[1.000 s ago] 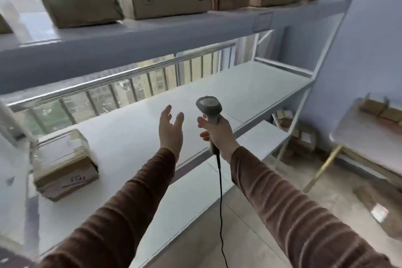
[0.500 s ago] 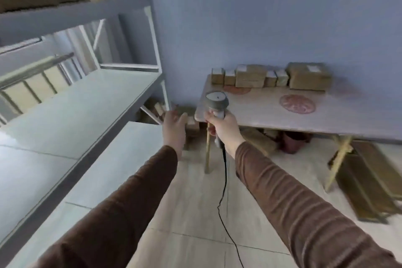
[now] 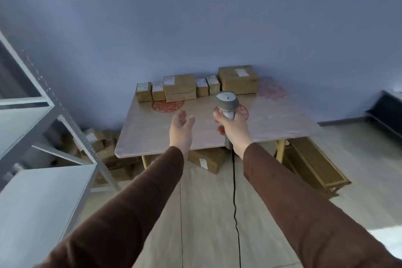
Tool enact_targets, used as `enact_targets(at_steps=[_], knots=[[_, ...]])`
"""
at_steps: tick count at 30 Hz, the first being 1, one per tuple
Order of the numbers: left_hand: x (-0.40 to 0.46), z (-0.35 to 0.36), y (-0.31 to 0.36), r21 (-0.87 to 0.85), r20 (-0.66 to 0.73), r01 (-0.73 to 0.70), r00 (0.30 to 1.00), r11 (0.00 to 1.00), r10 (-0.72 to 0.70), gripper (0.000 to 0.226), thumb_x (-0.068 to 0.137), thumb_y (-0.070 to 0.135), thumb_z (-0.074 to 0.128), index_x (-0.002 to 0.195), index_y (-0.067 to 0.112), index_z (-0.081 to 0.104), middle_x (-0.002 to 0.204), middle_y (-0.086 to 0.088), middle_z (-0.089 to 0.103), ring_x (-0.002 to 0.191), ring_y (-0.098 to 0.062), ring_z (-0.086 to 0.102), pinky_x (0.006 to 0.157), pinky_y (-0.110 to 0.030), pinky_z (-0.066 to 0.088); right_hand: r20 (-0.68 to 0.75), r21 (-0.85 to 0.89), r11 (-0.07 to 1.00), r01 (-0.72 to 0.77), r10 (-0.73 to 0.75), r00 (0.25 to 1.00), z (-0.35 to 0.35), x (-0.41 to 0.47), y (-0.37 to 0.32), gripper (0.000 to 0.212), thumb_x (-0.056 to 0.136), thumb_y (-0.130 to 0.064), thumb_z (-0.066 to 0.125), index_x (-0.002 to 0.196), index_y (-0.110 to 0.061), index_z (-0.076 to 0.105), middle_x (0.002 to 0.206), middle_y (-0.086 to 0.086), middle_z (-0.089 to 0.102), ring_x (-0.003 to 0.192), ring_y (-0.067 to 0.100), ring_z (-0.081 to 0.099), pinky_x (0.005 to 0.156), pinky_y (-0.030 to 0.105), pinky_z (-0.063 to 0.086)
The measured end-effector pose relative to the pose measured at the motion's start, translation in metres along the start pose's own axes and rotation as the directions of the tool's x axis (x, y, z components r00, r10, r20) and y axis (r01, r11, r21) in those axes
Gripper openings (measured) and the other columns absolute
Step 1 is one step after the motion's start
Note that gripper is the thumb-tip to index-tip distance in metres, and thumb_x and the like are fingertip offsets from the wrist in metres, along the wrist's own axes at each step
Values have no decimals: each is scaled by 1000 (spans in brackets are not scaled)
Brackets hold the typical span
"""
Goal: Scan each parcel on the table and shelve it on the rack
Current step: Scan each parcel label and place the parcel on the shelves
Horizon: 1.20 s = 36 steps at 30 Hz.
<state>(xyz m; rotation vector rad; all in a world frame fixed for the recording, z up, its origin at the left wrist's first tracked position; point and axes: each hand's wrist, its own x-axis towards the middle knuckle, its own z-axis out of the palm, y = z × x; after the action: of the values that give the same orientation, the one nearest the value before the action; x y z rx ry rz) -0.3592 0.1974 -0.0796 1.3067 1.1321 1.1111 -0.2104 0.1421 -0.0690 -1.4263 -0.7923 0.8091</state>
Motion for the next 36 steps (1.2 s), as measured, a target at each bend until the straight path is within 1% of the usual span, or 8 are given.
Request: enact_targets(at_steps=[4, 8, 13, 18, 26, 31, 33, 36], knots=[[46, 53, -7, -22, 67, 22, 998, 1000, -21, 52, 104, 25, 60, 153, 16, 44, 151, 1, 51, 130, -11, 50, 102, -27, 36, -83, 1, 1000, 14, -14, 996, -34, 54, 4, 9, 94, -29, 75, 92, -24, 67, 73, -6, 67, 56, 10, 61, 56, 29, 48], [106, 98, -13, -50, 121, 40, 992, 998, -34, 52, 104, 26, 60, 153, 17, 44, 154, 1, 50, 131, -12, 50, 105, -28, 37, -151, -33, 999, 25, -29, 988, -61, 121, 2, 13, 94, -30, 75, 101, -21, 69, 92, 0, 74, 76, 16, 69, 67, 33, 54], [195, 152, -10, -82, 181, 67, 982, 994, -51, 52, 105, 25, 58, 154, 16, 43, 154, 0, 50, 124, -10, 51, 98, -28, 38, -233, -72, 997, 28, -44, 971, -86, 214, -9, 14, 95, -31, 73, 100, -19, 68, 89, 3, 72, 57, 7, 64, 51, 21, 49], [277, 205, -1, -90, 215, 68, 975, 994, -47, 50, 104, 26, 58, 152, 15, 45, 152, -1, 52, 128, -14, 52, 101, -29, 37, -303, -120, 991, 56, -90, 949, -104, 302, -23, 12, 94, -31, 72, 91, -25, 63, 82, 3, 69, 59, 11, 64, 57, 30, 50], [355, 260, -20, -64, 226, 137, 967, 989, -119, 49, 105, 25, 58, 151, 16, 46, 136, 7, 54, 121, -12, 53, 100, -28, 37, -329, -146, 989, 26, -74, 941, -123, 401, -8, 10, 94, -32, 71, 93, -25, 64, 80, -1, 69, 60, 10, 65, 55, 28, 50], [410, 297, -47, -7, 189, 184, 965, 983, -179, 54, 104, 28, 59, 155, 14, 44, 148, 1, 53, 127, -13, 52, 104, -28, 37, -295, -125, 992, -19, -19, 955, -141, 475, 20, 17, 95, -29, 72, 103, -14, 68, 83, 4, 70, 61, 11, 65, 55, 28, 48], [436, 317, -57, 11, 166, 195, 967, 981, -194, 55, 104, 27, 59, 155, 13, 43, 151, 0, 52, 127, -12, 51, 106, -28, 37, -282, -101, 994, -37, 7, 959, -152, 511, 32, 9, 94, -27, 72, 96, -21, 66, 90, 6, 73, 67, 14, 67, 61, 32, 51], [476, 350, -72, 27, 117, 228, 966, 973, -230, 57, 104, 29, 59, 156, 13, 42, 154, -1, 50, 127, -11, 49, 106, -27, 36, -257, -102, 993, -53, 26, 966, -172, 571, 52, 11, 94, -26, 73, 92, -18, 65, 87, 8, 69, 77, 24, 65, 68, 44, 53]])
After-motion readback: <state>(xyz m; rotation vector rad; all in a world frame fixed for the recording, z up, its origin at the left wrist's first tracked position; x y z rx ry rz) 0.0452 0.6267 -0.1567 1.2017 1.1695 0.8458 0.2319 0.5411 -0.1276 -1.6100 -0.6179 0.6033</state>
